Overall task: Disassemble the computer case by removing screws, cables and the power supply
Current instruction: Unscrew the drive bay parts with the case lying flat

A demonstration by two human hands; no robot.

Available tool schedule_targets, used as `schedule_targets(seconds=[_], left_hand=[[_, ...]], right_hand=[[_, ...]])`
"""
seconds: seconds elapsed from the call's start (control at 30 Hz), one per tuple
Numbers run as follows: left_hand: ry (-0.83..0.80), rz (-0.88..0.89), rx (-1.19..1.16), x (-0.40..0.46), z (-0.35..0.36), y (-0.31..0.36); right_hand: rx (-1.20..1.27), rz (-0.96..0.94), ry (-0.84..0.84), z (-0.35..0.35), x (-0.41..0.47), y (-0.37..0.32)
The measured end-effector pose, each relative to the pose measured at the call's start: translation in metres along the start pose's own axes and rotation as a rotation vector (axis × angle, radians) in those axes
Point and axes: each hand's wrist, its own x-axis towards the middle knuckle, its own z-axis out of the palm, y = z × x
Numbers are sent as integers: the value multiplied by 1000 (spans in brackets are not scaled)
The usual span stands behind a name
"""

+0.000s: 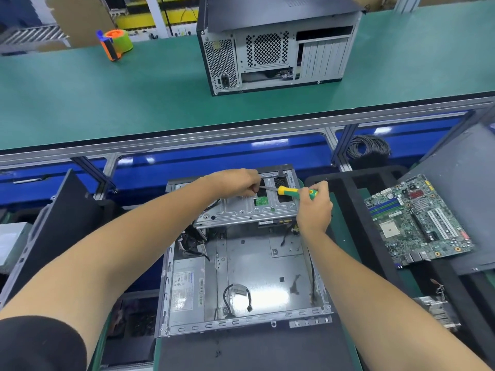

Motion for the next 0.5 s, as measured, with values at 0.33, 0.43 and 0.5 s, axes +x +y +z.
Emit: schedule_targets(seconds=[0.33,0.43,0.5], left_hand=[[-182,51,194,18,-6,9],[-246,58,298,23,-11,20],[-280,62,354,24,-11,26]], right_hand=[[-8,-7,-5,-1,0,1],[-3,-8,-7,-1,-1,0],[2,-10,-11,-1,0,1]])
